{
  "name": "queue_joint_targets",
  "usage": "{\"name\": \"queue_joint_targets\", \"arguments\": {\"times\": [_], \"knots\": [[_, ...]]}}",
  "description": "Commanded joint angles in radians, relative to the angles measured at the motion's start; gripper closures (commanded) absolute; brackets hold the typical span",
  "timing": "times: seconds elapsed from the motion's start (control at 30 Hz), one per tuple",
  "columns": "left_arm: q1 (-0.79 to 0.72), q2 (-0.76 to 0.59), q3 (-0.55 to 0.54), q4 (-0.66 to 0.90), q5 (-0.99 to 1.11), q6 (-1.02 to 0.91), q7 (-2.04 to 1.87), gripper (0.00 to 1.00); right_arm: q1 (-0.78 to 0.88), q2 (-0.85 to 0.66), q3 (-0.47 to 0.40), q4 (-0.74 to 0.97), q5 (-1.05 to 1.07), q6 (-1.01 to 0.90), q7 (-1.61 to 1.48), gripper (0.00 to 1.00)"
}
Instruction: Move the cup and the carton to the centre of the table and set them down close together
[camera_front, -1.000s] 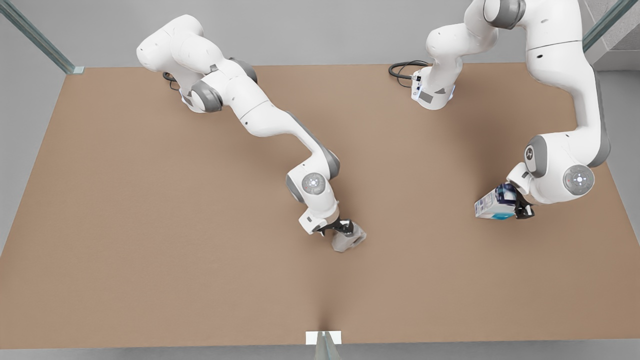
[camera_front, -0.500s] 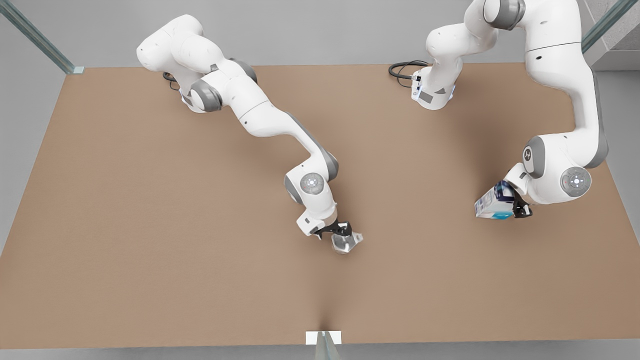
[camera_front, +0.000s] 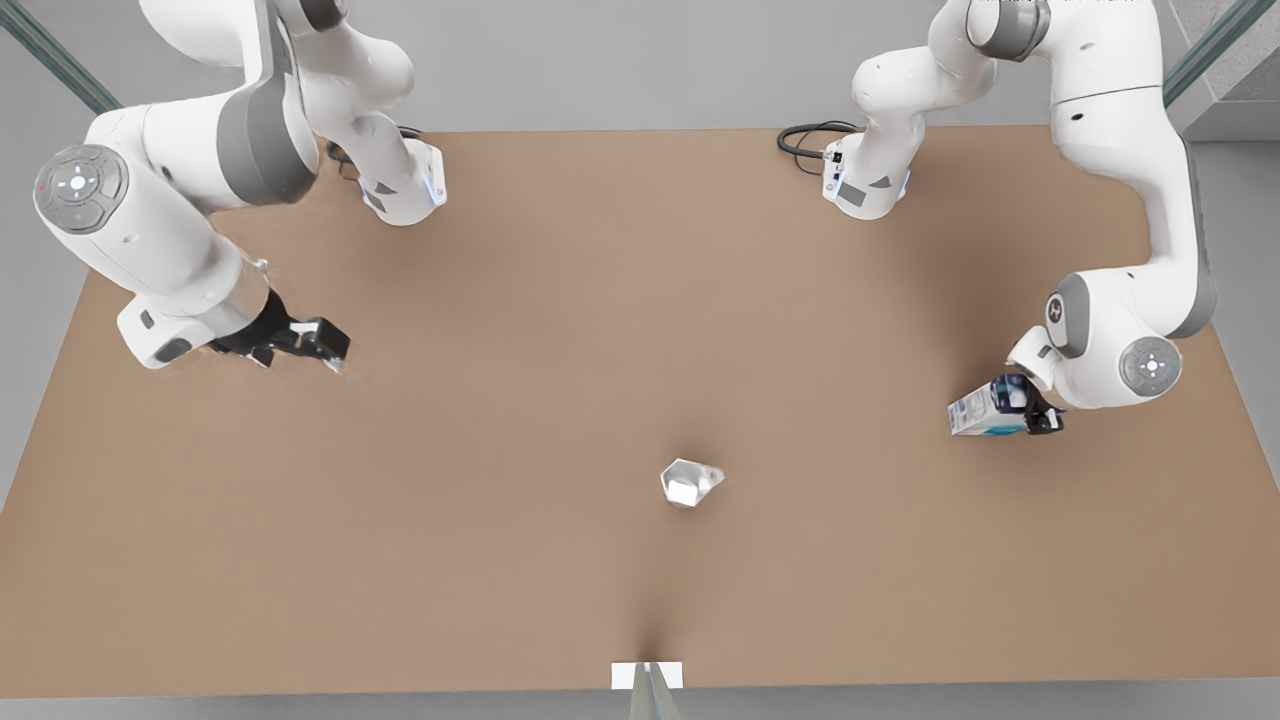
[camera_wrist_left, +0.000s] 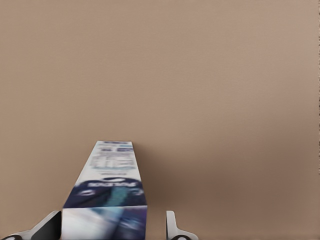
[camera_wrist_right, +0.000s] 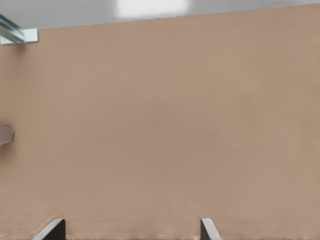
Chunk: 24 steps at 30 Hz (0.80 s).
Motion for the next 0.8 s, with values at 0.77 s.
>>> {"name": "queue_joint_targets", "arguments": {"times": [0.77], "knots": [[0.003, 0.054, 0.029, 0.0, 0.025, -0.002, -0.017, 0.32, -0.415, 0.002, 0.383, -0.074, -0.118, 0.069, -0.155, 0.0]]}}
